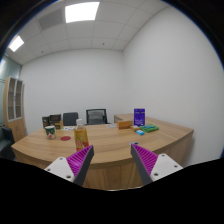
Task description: Pour water
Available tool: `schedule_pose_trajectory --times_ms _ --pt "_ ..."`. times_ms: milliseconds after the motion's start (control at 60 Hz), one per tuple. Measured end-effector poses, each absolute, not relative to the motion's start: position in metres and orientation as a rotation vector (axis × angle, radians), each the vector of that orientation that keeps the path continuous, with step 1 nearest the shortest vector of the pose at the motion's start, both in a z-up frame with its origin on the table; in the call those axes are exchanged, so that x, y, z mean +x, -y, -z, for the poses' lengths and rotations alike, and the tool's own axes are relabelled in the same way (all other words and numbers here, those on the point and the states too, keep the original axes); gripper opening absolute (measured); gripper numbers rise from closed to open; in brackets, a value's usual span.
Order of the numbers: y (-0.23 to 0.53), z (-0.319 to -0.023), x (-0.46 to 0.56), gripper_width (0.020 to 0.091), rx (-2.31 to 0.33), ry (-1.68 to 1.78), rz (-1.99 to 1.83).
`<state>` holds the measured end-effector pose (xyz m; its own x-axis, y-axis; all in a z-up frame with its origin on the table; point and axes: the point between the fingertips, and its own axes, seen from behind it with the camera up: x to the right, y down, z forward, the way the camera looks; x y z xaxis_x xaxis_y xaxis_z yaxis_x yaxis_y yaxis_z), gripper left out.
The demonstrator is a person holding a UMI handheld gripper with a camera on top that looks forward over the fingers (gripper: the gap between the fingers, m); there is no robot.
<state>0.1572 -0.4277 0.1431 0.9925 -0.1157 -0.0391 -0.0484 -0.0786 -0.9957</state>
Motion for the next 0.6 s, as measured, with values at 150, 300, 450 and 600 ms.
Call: schedule_pose_trajectory --times_ms 150,300,450,600 --pt "0.416 -0.141 0.149 0.0824 -1.653 -0.109 0.053" --pt "0.384 -0.131 0.128 0.0822 -1.678 -0.086 0.022" --pt "0.332 -0.113 0.095 0.0822 -1.705 -0.06 0.0" --pt "0.264 -0.097 0.056 0.0824 -1.726 -0.026 -0.02"
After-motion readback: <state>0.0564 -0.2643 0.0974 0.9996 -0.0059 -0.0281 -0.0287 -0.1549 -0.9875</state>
